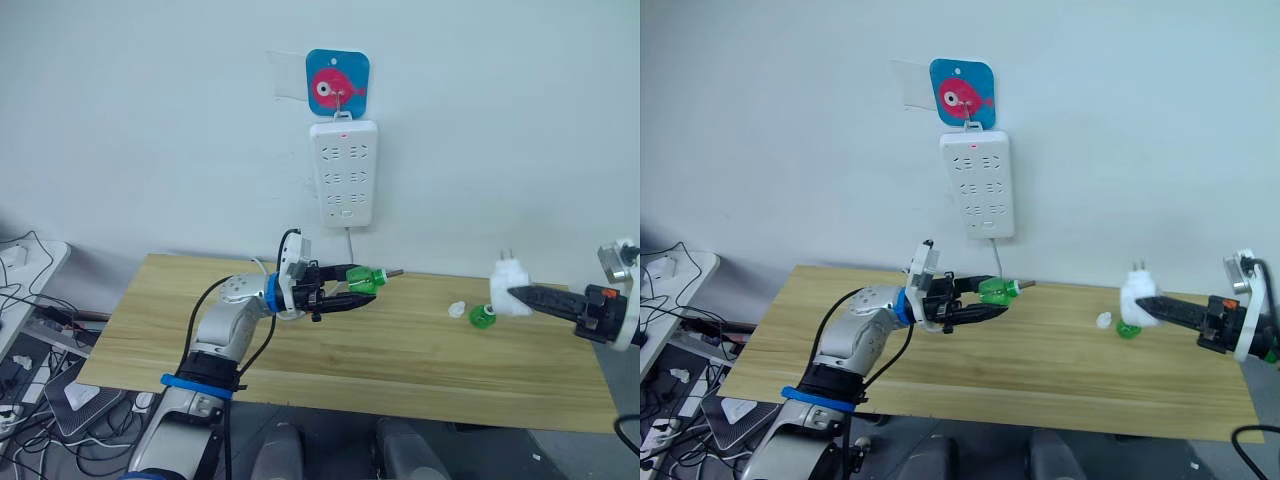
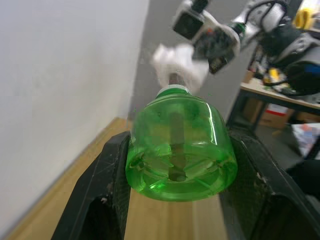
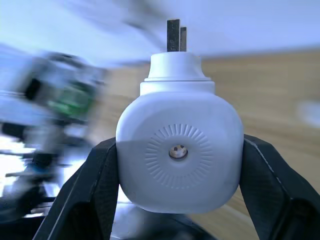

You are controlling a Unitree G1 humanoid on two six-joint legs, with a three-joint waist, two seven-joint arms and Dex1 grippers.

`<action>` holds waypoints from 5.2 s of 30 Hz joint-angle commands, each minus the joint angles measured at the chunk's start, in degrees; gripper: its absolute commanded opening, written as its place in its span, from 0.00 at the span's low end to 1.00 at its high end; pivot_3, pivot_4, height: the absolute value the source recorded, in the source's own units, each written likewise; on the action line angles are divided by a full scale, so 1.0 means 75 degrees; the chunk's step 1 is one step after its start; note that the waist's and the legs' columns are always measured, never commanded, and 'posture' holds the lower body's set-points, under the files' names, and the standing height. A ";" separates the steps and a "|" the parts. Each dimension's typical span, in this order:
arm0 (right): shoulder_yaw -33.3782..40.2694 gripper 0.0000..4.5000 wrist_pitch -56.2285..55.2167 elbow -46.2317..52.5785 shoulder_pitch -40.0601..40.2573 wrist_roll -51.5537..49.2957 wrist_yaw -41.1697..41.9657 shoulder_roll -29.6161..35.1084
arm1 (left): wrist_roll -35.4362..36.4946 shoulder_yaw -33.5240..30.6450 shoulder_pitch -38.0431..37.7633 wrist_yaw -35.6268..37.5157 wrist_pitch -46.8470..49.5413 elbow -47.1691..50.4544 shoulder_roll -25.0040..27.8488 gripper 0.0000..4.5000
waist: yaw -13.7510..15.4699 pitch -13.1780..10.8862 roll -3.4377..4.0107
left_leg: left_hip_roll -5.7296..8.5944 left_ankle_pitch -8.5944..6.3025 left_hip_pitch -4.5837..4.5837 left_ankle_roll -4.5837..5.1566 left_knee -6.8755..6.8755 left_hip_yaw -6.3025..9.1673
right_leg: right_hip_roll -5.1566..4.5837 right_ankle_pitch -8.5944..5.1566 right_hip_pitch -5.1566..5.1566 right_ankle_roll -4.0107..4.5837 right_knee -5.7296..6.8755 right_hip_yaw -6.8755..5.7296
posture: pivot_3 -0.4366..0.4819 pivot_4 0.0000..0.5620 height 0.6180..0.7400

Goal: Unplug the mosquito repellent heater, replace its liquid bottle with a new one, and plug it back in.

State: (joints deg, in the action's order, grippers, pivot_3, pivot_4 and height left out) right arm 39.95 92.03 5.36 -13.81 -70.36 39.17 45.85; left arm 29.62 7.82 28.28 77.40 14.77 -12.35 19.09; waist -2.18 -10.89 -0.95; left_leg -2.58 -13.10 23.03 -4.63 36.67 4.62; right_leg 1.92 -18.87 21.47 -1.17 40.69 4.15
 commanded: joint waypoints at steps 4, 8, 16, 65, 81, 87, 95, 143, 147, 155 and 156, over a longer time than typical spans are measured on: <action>-0.0882 0.65 -0.1180 0.0435 -0.0123 -0.3722 -0.3007 -0.0859 | 0.0343 -0.0057 0.0413 0.0244 0.0527 0.0394 -0.0029 0.50 | 0.0050 -0.0001 -0.0001 | 0.0001 -0.0005 0.0015 0.0007 -0.0002 0.0000 | -0.0003 0.0001 0.0005 0.0001 -0.0015 -0.0002 | 0.52 0.28 1.00; -0.1953 0.65 -0.2435 0.0737 0.0130 -0.5238 -0.4356 -0.0691 | 0.0219 0.0049 0.0503 0.0307 0.0428 0.0306 -0.0138 0.50 | 0.0056 -0.0001 -0.0001 | 0.0000 -0.0006 0.0022 0.0010 -0.0008 0.0002 | -0.0003 0.0001 0.0010 0.0000 -0.0021 -0.0003 | 0.53 0.28 1.00; -0.2789 0.65 -0.3478 0.1183 0.0192 -0.5685 -0.4713 -0.0638 | 0.0096 0.0092 0.0492 0.0371 0.0361 0.0280 -0.0157 0.50 | 0.0062 -0.0001 0.0000 | -0.0001 -0.0006 0.0028 0.0010 -0.0008 0.0005 | -0.0004 0.0001 0.0017 -0.0001 -0.0023 -0.0008 | 0.53 0.27 1.00; -0.3744 0.65 -0.3848 0.1372 0.0317 -0.5685 -0.3878 0.0400 | -0.0048 0.0220 0.0708 0.0842 0.0352 0.0389 -0.0045 0.50 | 0.0081 0.0000 0.0001 | -0.0002 -0.0006 0.0053 0.0010 -0.0006 0.0007 | -0.0004 0.0001 0.0040 0.0000 -0.0024 -0.0009 | 0.54 0.27 1.00; -0.3929 0.65 -0.3915 0.1558 0.0489 -0.5685 -0.3763 0.0494 | -0.0211 0.0189 0.1083 0.1003 0.0098 -0.0120 -0.0135 0.50 | 0.0083 0.0000 0.0000 | -0.0003 -0.0006 0.0054 0.0010 -0.0006 0.0007 | -0.0004 0.0001 0.0042 0.0000 -0.0024 -0.0009 | 0.53 0.28 1.00; -0.3978 0.65 -0.4010 0.1587 0.0403 -0.5685 -0.3814 0.0432 | -0.0324 0.0322 0.1006 0.1135 -0.0026 -0.0043 -0.0162 0.50 | 0.0083 0.0000 0.0000 | -0.0003 -0.0006 0.0055 0.0010 -0.0005 0.0007 | -0.0004 0.0001 0.0042 0.0000 -0.0024 -0.0010 | 0.53 0.28 1.00; -0.4002 0.65 -0.4030 0.1520 0.0257 -0.5685 -0.3819 0.0386 | -0.0448 0.0333 0.1049 0.1124 -0.0145 -0.0096 -0.0182 0.50 | 0.0082 0.0000 0.0000 | -0.0003 -0.0006 0.0055 0.0010 -0.0005 0.0007 | -0.0004 0.0001 0.0042 0.0000 -0.0024 -0.0010 | 0.53 0.28 1.00; -0.4943 0.99 -0.3867 0.1788 -0.0239 -0.5685 -0.4190 0.0423 | -0.0574 0.0346 0.1043 0.1000 -0.0281 -0.0197 -0.0431 0.50 | 0.0075 -0.0005 -0.0004 | -0.0004 -0.0006 0.0076 0.0010 -0.0006 0.0019 | -0.0003 0.0002 0.0054 0.0001 -0.0035 -0.0020 | 0.53 0.31 1.00; -0.5089 0.99 -0.3803 0.1726 -0.0371 -0.5685 -0.4193 0.0388 | -0.0521 0.0348 0.1022 0.0934 -0.0217 -0.0162 -0.0452 0.50 | 0.0077 -0.0006 -0.0004 | -0.0003 -0.0006 0.0080 0.0010 -0.0006 0.0018 | -0.0004 0.0002 0.0055 0.0001 -0.0037 -0.0019 | 0.53 0.31 1.00; -0.5536 0.99 -0.3613 0.1541 -0.0595 -0.5685 -0.4081 0.0166 | -0.0419 0.0313 0.1119 0.0748 -0.0128 -0.0207 -0.0537 0.50 | 0.0081 -0.0007 -0.0004 | -0.0003 -0.0006 0.0102 0.0010 -0.0006 0.0020 | -0.0004 0.0008 0.0077 0.0012 -0.0037 -0.0021 | 0.53 0.32 1.00; -0.5577 0.99 -0.3603 0.1542 -0.0602 -0.5685 -0.4081 0.0152 | -0.0419 0.0311 0.1115 0.0731 -0.0131 -0.0197 -0.0531 0.50 | 0.0083 -0.0008 -0.0004 | -0.0003 -0.0006 0.0104 0.0010 -0.0006 0.0020 | -0.0004 0.0020 0.0079 0.0033 -0.0037 -0.0021 | 0.53 0.33 1.00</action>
State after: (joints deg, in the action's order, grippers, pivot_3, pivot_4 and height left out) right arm -2.07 64.65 16.00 -17.35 -111.48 7.47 46.94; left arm 25.66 10.76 35.66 83.02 14.13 -15.75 15.45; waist -1.56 -10.95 -0.98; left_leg -2.60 -13.15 23.83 -4.56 36.63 4.77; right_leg 1.90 -18.71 22.08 -0.91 40.41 3.99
